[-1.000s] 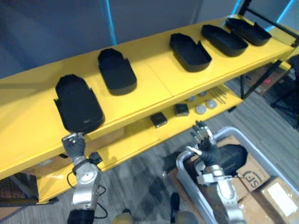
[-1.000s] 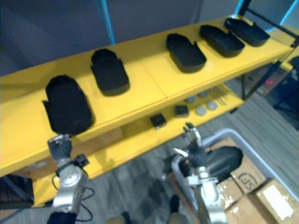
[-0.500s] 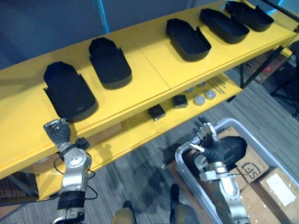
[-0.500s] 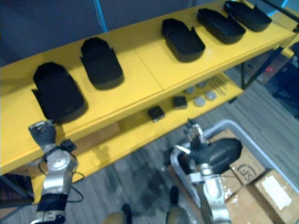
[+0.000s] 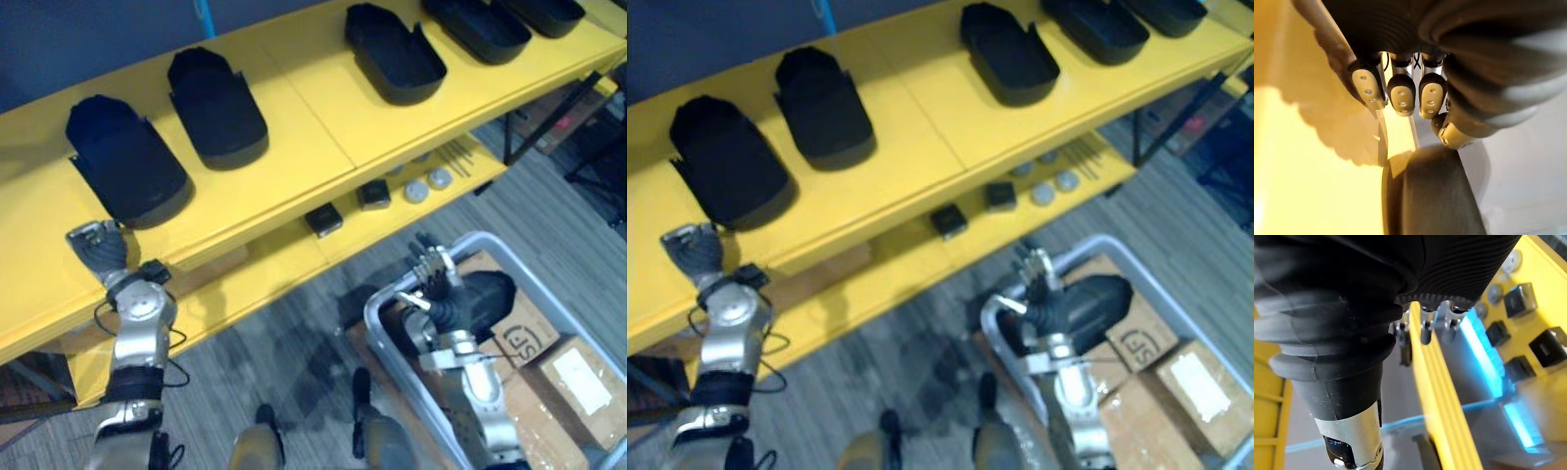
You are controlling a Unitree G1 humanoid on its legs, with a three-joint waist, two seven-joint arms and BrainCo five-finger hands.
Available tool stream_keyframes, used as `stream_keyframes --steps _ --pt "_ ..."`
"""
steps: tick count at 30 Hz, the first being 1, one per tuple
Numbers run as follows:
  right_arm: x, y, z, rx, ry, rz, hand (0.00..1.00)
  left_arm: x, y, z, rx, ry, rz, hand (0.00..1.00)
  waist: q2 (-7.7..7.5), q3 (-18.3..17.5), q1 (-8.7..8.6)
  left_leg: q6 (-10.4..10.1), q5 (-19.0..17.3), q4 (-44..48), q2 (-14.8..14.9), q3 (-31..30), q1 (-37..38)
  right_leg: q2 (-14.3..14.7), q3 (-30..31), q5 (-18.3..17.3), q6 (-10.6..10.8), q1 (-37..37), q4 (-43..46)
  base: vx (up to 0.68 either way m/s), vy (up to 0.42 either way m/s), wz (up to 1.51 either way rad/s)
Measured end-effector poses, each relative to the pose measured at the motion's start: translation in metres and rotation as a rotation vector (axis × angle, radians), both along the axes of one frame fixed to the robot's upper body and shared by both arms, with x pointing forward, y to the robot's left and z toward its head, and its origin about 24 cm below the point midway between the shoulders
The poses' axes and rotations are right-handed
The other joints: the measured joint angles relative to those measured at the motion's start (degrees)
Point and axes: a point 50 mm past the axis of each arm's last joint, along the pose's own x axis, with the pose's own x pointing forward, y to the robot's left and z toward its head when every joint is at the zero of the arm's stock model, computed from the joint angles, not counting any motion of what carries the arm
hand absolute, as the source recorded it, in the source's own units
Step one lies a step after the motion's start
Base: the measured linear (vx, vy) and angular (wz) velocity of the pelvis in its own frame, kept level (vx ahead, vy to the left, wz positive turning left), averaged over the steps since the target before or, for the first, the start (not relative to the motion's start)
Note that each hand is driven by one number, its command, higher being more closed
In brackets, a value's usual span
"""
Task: Walk over and take plastic housings, then place them on the shelf
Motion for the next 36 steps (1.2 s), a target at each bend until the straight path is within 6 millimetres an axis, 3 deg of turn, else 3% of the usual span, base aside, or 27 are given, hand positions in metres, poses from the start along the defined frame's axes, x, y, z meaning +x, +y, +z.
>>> stream_keyframes --steps 4,9,10,11,15,19,23,26,30,31,36 --pt "-0.008 0.005 -0.01 0.046 0.042 -0.023 0.0 -0.038 -0.004 0.024 -0.034 -0.216 0.12 0.0 0.04 0.02 0.4 0.01 0.0 -0.04 0.02 -0.53 0.49 0.02 -0.38 -0.11 -0.13 0.91 -0.31 0.01 -0.005 0.06" --pt "-0.025 0.014 -0.021 0.091 0.101 -0.07 0.0 -0.105 -0.041 0.033 -0.046 -0.39 0.171 0.0 0.06 -0.01 1.52 0.01 0.0 -0.31 -0.08 -3.27 1.62 -0.09 -3.34 -0.6 -0.52 3.65 -0.58 -0.01 -0.001 0.25" --pt "-0.025 0.015 -0.021 0.096 0.102 -0.073 0.0 -0.109 -0.046 0.036 -0.041 -0.41 0.15 0.0 0.06 0.0 1.82 0.04 -0.01 -0.31 -0.14 -3.34 1.64 -0.15 -3.42 -0.64 -0.51 3.75 -0.61 -0.05 0.005 0.11" --pt "-0.024 0.018 -0.021 0.1 0.105 -0.069 0.0 -0.114 -0.057 0.044 -0.03 -0.457 0.09 1.0 0.08 0.01 2.06 0.09 -0.01 -0.31 -0.35 -3.91 1.46 -0.38 -4.07 -0.67 -0.47 4.03 -0.83 -0.06 -0.004 0.23" --pt "-0.025 0.029 -0.022 0.108 0.115 -0.048 0.0 -0.115 -0.096 0.065 0.023 -0.567 -0.237 1.0 1.14 -0.93 2.03 0.42 0.2 -0.75 -0.87 -4.94 1.45 -0.91 -5.81 -0.57 -0.3 5.07 -1.6 -0.07 -0.003 0.17" --pt "-0.025 0.031 -0.025 0.095 0.146 -0.058 0.0 -0.106 -0.123 0.066 0.033 -0.537 -0.481 1.0 2.83 -2.88 1.69 0.38 0.35 -0.93 -1.0 -4.8 1.41 -0.96 -5.81 -0.31 0.02 5.06 -2.25 -0.03 0.003 0.0" --pt "-0.024 0.029 -0.026 0.082 0.157 -0.058 0.0 -0.089 -0.136 0.049 -0.018 -0.43 -0.587 1.0 2.84 -3.85 0.91 0.32 0.38 -0.92 -0.86 -4.71 1.45 -0.8 -5.72 -0.11 0.08 5.06 -2.29 0.0 0.0 0.0" --pt "-0.023 0.029 -0.03 0.079 0.173 -0.058 0.0 -0.078 -0.142 0.033 -0.028 -0.334 -0.63 1.0 1.92 -4.38 0.54 0.32 0.37 -0.9 -0.89 -4.5 1.48 -0.82 -5.45 -0.08 0.1 4.98 -2.29 0.0 0.002 -0.01" --pt "-0.021 0.031 -0.036 0.079 0.195 -0.039 0.0 -0.063 -0.141 0.027 0.132 -0.197 -0.551 1.0 0.89 -4.99 0.6 0.33 0.35 -0.87 -0.96 -4.41 1.5 -0.88 -5.2 -0.04 0.14 4.97 -2.29 -0.02 0.004 0.0" --pt "-0.021 0.031 -0.037 0.084 0.197 -0.034 0.0 -0.061 -0.14 0.026 0.157 -0.183 -0.538 0.0 0.83 -5.02 0.6 0.33 0.35 -0.86 -0.96 -4.39 1.52 -0.87 -5.13 -0.03 0.15 4.97 -2.29 -0.04 0.004 -0.03" --pt "-0.018 0.029 -0.037 0.067 0.198 -0.016 0.0 -0.035 -0.13 0.016 0.237 -0.033 -0.495 0.0 0.76 -5.07 0.53 0.34 0.34 -0.68 -0.95 -3.69 1.51 -0.88 -4.42 0.34 0.12 4.56 -2.29 -0.05 0.001 -0.07"
